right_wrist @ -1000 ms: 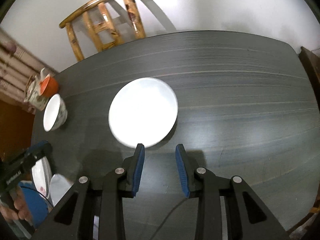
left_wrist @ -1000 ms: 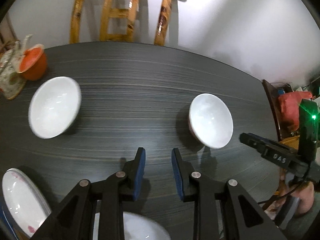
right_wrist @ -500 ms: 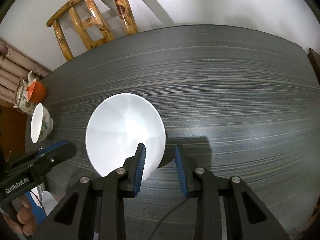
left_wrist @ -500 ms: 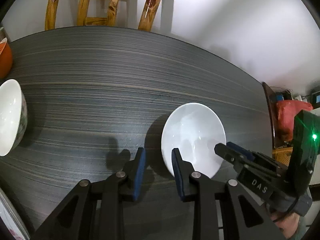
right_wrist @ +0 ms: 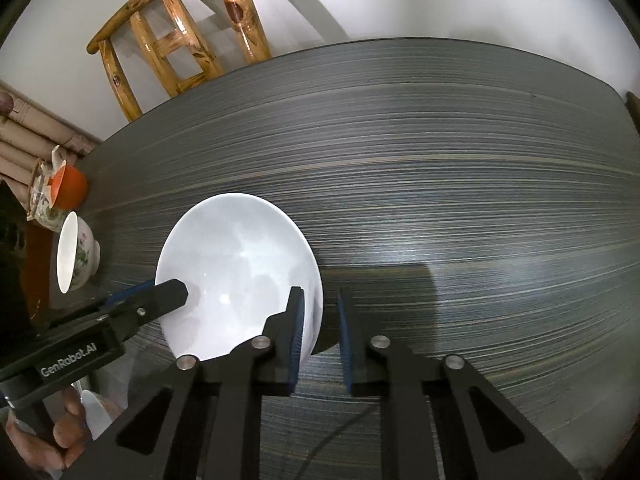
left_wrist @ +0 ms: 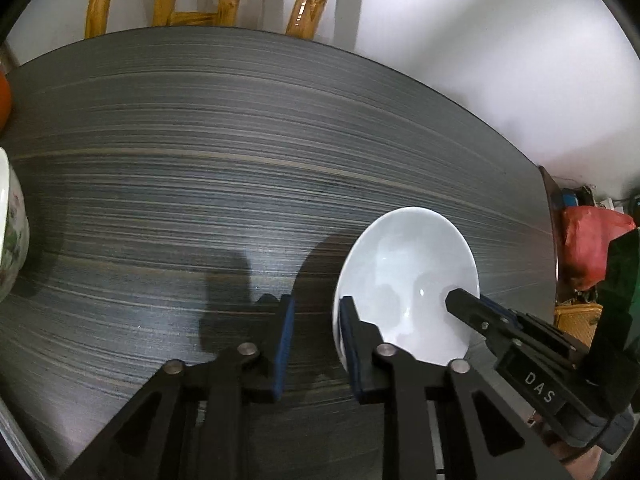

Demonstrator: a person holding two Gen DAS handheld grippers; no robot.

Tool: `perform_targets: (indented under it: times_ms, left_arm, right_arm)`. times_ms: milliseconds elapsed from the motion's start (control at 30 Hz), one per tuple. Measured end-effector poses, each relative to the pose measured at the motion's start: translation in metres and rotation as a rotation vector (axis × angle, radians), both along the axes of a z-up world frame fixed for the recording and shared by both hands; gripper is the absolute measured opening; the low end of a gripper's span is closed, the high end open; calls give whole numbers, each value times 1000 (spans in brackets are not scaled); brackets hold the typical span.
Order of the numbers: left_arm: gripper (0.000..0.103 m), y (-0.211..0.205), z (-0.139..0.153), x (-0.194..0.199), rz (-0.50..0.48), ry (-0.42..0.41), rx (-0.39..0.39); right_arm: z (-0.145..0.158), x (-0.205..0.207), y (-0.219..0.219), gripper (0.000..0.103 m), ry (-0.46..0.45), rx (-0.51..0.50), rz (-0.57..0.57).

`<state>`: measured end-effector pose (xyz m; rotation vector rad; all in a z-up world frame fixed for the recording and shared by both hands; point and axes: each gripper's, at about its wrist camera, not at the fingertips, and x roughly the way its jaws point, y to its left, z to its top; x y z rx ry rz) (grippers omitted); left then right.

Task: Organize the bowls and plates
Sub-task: 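Close the right tool on the white bowl rim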

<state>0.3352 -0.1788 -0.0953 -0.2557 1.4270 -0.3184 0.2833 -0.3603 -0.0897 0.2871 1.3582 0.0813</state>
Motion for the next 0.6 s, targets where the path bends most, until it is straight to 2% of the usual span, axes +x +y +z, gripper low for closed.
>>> perform_targets:
  times_ms: [133, 200, 367, 600]
  left_arm:
    - [4, -3, 0, 1, -6, 4, -18]
    - [4, -6, 1, 0, -20, -6, 1]
    - [4, 1, 1, -4, -25, 0, -11]
    - [4, 13, 18, -18, -31, -14, -8]
  right_arm:
    - [-2, 2, 4, 6, -7, -1, 10]
    - [-2, 0, 5, 6, -11, -8, 6]
    - [-1, -2, 9, 6, -19, -10, -5]
    - [10, -13, 18, 6, -29, -8, 0]
